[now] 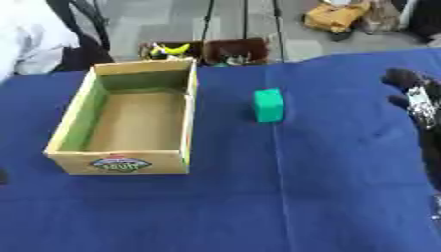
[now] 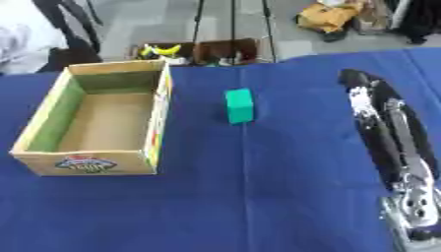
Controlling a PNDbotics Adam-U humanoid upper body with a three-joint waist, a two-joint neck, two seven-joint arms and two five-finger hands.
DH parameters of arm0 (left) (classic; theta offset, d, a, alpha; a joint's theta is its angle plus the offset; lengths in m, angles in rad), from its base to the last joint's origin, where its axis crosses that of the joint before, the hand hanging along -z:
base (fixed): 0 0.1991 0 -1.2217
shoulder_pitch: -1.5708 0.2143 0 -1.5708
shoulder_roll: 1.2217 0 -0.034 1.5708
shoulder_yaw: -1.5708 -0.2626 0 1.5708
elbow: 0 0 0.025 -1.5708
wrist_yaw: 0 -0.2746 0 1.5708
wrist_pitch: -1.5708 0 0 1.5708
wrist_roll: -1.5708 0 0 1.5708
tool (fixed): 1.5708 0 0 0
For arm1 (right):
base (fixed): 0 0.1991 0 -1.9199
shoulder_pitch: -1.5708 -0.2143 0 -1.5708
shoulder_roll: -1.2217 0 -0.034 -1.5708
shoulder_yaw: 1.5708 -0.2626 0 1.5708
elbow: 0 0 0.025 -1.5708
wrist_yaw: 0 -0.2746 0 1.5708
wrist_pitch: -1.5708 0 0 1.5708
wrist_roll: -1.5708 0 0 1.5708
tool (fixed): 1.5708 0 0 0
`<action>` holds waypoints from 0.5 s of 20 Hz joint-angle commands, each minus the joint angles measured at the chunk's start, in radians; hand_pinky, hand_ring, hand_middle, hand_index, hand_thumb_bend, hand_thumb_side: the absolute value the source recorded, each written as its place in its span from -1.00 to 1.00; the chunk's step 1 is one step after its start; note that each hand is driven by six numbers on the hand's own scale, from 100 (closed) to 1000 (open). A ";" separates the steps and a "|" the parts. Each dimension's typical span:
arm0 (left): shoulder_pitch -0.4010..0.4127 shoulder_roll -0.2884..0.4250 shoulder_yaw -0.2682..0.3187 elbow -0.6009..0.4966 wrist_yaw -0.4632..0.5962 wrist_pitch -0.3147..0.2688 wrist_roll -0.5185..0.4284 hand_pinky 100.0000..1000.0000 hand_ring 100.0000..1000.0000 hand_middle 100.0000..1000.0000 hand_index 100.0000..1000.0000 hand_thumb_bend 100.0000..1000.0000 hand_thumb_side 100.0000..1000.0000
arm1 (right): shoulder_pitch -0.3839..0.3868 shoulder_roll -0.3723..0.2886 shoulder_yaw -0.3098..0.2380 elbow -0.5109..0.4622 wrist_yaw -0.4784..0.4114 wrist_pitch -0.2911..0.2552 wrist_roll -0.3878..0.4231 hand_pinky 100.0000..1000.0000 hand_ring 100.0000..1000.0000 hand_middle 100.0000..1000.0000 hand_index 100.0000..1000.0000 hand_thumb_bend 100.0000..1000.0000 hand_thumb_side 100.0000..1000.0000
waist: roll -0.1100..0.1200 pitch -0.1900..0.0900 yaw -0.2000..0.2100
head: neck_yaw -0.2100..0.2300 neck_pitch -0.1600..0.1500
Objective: Pick up objects on the table and place them in the box.
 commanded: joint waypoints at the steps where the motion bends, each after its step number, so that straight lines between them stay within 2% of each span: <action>1: -0.009 0.014 0.011 -0.020 0.001 -0.001 0.004 -0.65 0.24 0.28 0.63 -0.74 0.82 | -0.007 -0.004 -0.001 -0.022 0.003 0.001 -0.001 0.75 0.87 0.51 0.66 -1.00 0.79 | -0.004 -0.026 0.000 | 0.003 -0.011; 6: -0.009 0.014 0.010 -0.020 0.002 0.000 0.004 -0.65 0.24 0.28 0.63 -0.74 0.82 | -0.029 -0.027 0.005 -0.013 0.020 0.003 0.006 0.72 0.88 0.54 0.68 -1.00 0.83 | -0.006 -0.030 0.001 | 0.003 0.000; 10: -0.005 0.016 0.007 -0.020 0.003 0.001 0.002 -0.65 0.24 0.28 0.63 -0.74 0.82 | -0.117 -0.097 0.030 0.018 0.098 0.008 0.055 0.69 0.87 0.58 0.70 -1.00 0.92 | -0.012 -0.038 0.009 | -0.002 0.031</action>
